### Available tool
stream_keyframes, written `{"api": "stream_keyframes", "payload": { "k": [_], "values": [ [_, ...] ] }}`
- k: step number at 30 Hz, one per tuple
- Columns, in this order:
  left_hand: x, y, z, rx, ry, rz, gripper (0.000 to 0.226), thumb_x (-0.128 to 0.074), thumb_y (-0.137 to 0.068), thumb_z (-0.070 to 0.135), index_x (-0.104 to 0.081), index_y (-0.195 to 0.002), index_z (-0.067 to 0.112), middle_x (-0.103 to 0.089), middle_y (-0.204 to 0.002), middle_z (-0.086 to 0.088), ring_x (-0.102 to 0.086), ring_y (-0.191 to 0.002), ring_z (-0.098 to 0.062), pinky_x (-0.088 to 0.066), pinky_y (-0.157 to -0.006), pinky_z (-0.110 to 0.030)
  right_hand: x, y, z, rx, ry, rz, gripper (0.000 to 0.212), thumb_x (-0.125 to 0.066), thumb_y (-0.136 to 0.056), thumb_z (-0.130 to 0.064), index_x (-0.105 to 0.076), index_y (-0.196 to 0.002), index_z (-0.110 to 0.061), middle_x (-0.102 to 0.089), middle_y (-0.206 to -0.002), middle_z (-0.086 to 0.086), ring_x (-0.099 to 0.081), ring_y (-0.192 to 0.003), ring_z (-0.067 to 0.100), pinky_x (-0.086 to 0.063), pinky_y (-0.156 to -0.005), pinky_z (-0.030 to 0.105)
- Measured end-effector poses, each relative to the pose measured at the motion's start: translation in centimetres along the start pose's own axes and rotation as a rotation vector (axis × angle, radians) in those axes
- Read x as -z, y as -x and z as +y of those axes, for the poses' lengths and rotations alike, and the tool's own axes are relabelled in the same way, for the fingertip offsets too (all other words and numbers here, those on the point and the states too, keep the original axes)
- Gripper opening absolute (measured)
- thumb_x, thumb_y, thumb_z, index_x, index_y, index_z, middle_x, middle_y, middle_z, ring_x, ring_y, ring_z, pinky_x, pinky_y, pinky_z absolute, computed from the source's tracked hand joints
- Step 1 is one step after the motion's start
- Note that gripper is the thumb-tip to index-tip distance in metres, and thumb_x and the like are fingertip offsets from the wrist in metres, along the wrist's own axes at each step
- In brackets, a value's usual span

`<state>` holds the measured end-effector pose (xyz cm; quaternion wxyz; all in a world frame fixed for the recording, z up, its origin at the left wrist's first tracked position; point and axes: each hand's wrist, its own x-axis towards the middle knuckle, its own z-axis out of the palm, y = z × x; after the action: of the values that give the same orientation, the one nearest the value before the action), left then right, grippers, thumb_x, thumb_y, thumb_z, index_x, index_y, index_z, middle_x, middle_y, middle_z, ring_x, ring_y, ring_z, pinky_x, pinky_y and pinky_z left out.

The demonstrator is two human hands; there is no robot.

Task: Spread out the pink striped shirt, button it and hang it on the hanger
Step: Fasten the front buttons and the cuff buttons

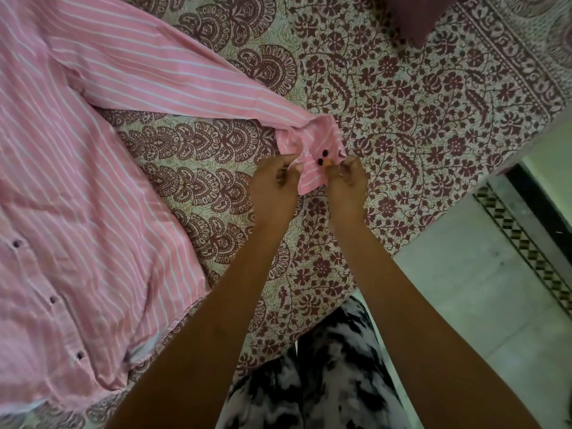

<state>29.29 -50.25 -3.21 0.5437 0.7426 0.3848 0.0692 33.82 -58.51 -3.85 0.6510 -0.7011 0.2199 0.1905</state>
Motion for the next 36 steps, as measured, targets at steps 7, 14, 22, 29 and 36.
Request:
{"api": "stream_keyframes", "payload": {
  "k": [7, 14, 22, 29, 36],
  "values": [
    [0.0, -0.7, 0.7, 0.045, 0.029, 0.010, 0.010, -0.066, -0.081, 0.009, -0.068, -0.091, 0.009, -0.061, -0.071, 0.010, -0.057, -0.064, 0.001, -0.046, -0.061, -0.011, -0.3, 0.8, -0.2, 0.029, -0.049, -0.121, 0.011, -0.060, -0.083, 0.005, -0.059, -0.090, -0.003, -0.060, -0.075, 0.007, -0.057, -0.070, 0.015, -0.049, -0.069, 0.026],
    [0.1, -1.1, 1.0, 0.034, 0.039, -0.082, 0.010, -0.064, -0.081, 0.006, -0.070, -0.089, 0.005, -0.062, -0.070, 0.008, -0.056, -0.057, 0.008, -0.043, -0.058, -0.007, -0.9, 0.0, 0.5, -0.067, -0.028, -0.069, 0.023, -0.068, -0.079, -0.021, -0.057, -0.076, -0.001, -0.054, -0.076, 0.017, -0.050, -0.072, 0.027, -0.045, -0.071, 0.044],
    [0.3, -1.4, 0.4, 0.170, 0.186, -0.085, 0.023, -0.062, -0.076, 0.002, -0.070, -0.096, 0.009, -0.065, -0.071, 0.003, -0.057, -0.064, -0.008, -0.050, -0.068, -0.026, -0.4, -0.7, 0.5, 0.007, 0.111, -0.039, 0.010, -0.060, -0.086, -0.006, -0.060, -0.076, -0.007, -0.052, -0.064, 0.006, -0.045, -0.061, 0.014, -0.038, -0.059, 0.024],
    [0.5, -1.5, 0.6, 0.162, 0.125, -0.093, 0.021, -0.063, -0.078, 0.002, -0.070, -0.097, 0.009, -0.065, -0.070, 0.005, -0.059, -0.065, -0.011, -0.051, -0.069, -0.029, 0.5, 0.0, 1.1, 0.236, 0.357, -0.083, 0.017, -0.066, -0.082, -0.016, -0.061, -0.077, 0.000, -0.058, -0.066, 0.009, -0.046, -0.056, 0.012, -0.037, -0.055, 0.025],
    [1.2, -1.7, 1.1, 0.134, 0.113, -0.208, 0.020, -0.061, -0.077, 0.009, -0.071, -0.095, 0.010, -0.071, -0.084, -0.013, -0.066, -0.079, -0.029, -0.055, -0.079, -0.044, 1.2, -0.3, 1.2, 0.393, 0.513, -0.122, 0.012, -0.063, -0.084, -0.020, -0.063, -0.082, -0.008, -0.060, -0.074, 0.010, -0.050, -0.059, 0.014, -0.035, -0.051, 0.020]
  ]
}}
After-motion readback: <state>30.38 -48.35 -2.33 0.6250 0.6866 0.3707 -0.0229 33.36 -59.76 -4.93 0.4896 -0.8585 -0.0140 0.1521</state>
